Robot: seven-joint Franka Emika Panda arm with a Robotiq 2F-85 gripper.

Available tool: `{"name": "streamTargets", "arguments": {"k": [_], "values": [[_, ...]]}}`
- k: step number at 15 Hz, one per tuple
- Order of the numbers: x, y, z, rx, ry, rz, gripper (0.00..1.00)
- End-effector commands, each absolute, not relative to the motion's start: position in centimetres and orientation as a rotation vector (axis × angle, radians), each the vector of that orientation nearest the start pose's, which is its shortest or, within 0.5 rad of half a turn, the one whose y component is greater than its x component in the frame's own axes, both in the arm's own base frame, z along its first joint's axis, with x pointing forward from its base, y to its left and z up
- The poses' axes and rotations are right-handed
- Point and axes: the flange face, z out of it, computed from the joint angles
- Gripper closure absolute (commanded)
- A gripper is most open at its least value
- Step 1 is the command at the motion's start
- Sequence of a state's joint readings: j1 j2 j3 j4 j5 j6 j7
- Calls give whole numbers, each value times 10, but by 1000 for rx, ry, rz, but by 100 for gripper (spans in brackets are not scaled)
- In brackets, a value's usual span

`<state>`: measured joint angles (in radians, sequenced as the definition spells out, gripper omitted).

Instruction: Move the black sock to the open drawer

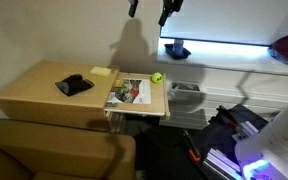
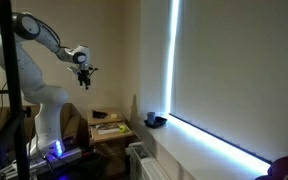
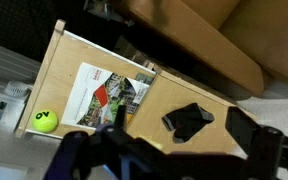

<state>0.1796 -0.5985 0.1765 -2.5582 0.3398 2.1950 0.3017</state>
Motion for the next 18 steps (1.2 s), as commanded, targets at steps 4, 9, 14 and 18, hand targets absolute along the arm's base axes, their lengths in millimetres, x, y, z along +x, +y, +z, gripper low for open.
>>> {"name": "streamTargets", "arguments": {"k": [4,9,14,18], "values": [[386,121,472,-2859,420,-66,0],[346,136,345,-2839,714,196,0],[346,240,292,-2820,738,15,0],[339,255,291,-2814,729,-28,0]]}}
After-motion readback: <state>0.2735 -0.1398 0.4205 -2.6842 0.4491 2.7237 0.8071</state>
